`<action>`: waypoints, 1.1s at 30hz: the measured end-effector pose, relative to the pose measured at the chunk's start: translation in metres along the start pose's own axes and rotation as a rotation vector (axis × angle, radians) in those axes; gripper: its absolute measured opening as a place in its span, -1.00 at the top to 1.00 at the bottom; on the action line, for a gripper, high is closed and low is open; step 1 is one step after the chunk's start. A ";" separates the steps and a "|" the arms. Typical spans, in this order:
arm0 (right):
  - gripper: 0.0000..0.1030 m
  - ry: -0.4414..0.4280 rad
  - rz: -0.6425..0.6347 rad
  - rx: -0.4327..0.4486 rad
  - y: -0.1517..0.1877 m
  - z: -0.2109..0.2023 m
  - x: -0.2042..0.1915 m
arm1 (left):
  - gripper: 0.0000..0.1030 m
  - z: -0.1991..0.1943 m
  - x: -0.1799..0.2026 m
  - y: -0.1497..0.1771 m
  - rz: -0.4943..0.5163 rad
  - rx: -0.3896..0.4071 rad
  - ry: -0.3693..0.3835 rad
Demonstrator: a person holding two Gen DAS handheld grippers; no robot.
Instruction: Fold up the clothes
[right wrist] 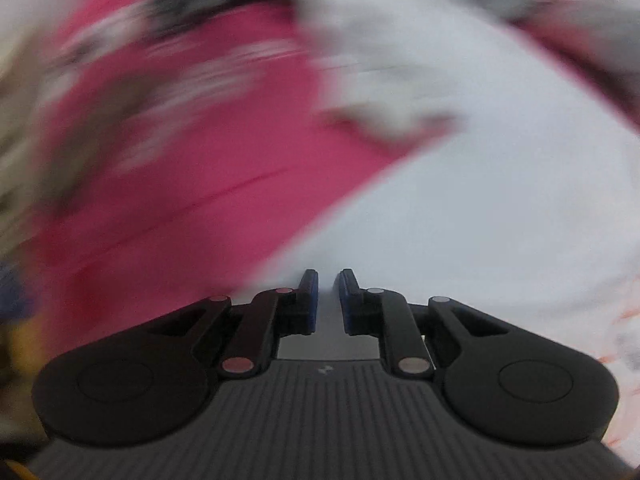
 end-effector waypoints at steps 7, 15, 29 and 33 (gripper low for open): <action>0.76 0.145 0.229 -0.012 0.044 -0.048 0.028 | -0.39 -0.020 -0.023 -0.016 -0.065 0.102 -0.083; 0.76 0.029 0.197 -0.023 0.071 -0.029 -0.060 | -0.13 -0.024 -0.022 -0.062 -0.076 0.229 -0.128; 0.75 -0.051 0.318 0.023 0.083 -0.030 -0.105 | 0.23 -0.016 -0.030 -0.084 -0.267 0.188 -0.028; 0.79 -0.243 0.325 0.063 0.078 -0.041 -0.139 | 0.23 -0.006 -0.025 -0.075 -0.263 0.113 0.041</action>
Point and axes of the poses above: each gripper's, at about its wrist camera, not at the fingertips, and z roughly the way its jaws point, x to its right, y to its underside, the point moved 6 cm from there along z, roughly the way its jaws point, and after that the axes turned 14 degrees about -z, right-handed, at the moved point
